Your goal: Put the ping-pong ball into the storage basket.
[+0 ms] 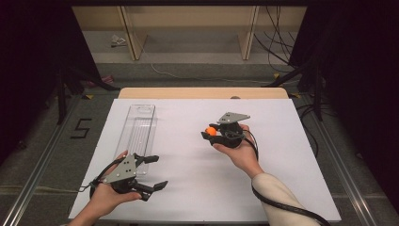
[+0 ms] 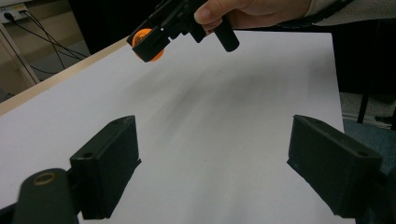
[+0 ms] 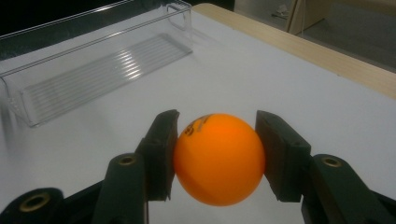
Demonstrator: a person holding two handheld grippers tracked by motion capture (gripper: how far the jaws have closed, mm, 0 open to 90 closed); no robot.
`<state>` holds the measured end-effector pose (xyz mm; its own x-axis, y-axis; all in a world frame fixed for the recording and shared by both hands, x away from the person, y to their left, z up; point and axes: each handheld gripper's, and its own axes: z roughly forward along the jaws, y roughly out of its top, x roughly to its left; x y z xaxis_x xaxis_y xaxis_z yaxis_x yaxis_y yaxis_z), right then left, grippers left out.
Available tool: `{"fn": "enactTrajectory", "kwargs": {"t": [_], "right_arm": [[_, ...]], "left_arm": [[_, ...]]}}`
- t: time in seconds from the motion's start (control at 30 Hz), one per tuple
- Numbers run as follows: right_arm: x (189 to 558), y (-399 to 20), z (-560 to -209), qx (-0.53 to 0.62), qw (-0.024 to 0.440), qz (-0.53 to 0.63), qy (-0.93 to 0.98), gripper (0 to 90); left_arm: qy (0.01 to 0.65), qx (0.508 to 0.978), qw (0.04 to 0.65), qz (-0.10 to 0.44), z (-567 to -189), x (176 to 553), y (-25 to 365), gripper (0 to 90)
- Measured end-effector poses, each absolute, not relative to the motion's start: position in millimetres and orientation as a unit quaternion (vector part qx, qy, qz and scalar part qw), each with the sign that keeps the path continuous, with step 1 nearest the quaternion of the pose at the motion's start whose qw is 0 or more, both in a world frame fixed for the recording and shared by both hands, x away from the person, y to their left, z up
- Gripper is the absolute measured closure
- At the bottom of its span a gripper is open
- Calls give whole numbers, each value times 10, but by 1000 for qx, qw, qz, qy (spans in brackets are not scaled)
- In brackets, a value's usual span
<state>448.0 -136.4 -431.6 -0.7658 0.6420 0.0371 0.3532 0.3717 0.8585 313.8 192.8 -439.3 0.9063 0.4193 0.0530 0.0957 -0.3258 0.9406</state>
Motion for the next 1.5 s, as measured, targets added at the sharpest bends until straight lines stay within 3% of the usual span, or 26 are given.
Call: {"fn": "enactTrajectory", "kwargs": {"t": [1.5], "right_arm": [[4478,-1082,-4300,288,143,475,819,514]], "left_arm": [[159,802,558,144,-4395,3129,1922,158]]}}
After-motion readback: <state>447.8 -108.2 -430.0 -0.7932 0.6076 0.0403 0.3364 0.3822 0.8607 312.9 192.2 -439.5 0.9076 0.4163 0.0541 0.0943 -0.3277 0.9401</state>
